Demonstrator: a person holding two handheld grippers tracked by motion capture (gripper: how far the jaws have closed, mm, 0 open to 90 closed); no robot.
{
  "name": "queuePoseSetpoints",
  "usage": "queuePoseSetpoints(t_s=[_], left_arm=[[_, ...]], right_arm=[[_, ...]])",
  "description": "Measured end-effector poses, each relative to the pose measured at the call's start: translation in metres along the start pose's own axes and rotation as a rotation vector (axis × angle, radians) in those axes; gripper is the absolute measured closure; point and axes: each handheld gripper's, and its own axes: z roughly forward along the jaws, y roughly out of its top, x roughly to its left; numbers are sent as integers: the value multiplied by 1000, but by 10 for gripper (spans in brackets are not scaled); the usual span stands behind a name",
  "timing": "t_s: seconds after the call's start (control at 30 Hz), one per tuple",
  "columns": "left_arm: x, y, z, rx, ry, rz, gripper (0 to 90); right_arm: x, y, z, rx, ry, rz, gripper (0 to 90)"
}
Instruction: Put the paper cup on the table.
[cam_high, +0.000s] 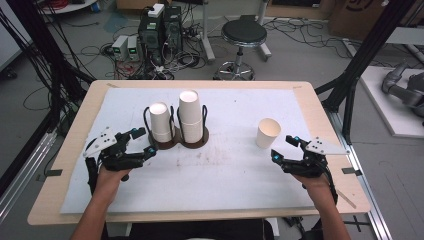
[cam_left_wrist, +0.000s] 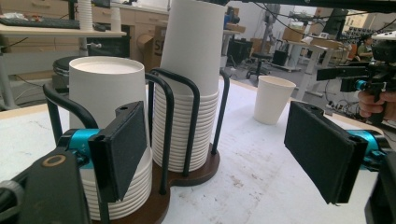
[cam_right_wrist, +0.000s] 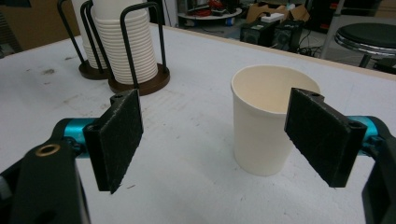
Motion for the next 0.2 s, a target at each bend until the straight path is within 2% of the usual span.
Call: queuePoseSetpoints(t_s=[0.2], left_arm=[[1,0,1,2,0,-2,211]], right_arm=[[-2,-1,-1,-4,-6,7,200]])
